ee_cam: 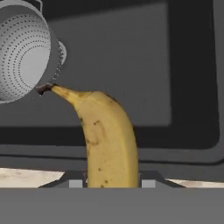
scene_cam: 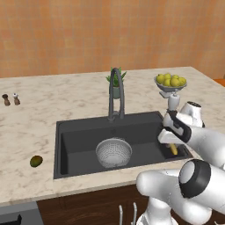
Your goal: Put the colander in the sink, put the mango, peach, banana in the colander, and turn on the sink faucet and pour water over the colander.
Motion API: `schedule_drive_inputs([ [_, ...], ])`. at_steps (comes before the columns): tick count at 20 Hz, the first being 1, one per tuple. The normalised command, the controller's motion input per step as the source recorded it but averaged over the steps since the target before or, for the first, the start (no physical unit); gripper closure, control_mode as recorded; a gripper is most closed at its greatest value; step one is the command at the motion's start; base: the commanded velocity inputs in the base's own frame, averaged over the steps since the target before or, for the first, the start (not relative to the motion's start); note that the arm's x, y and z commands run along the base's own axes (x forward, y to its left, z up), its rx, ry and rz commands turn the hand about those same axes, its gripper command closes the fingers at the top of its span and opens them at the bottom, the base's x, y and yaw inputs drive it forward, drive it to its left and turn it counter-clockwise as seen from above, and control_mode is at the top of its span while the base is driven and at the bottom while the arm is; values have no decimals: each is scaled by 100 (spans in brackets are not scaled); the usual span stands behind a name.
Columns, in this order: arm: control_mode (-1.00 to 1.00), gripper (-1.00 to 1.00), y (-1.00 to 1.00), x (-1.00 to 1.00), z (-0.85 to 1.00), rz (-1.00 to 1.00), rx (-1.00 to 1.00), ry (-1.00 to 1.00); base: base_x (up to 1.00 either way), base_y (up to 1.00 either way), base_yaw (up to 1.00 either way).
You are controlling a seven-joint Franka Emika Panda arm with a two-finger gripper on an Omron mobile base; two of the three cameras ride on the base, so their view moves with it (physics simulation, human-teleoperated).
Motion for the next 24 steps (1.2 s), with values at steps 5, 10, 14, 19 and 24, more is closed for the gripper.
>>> schedule_drive_inputs([
  [5, -100, 100, 51, 46, 1, 4, 1, 1, 0, 0, 0],
  [10, -100, 100, 51, 53, 0, 5, 0, 5, 0, 0, 0],
  [14, -100, 100, 49, 43, 0, 1, 1, 4, 0, 0, 0],
  [19, -100, 100, 50, 17, -12, 0, 0, 4, 0, 0, 0],
  [24, -100, 100, 36, 13, -35, 2, 1, 0, 0, 0, 0],
])
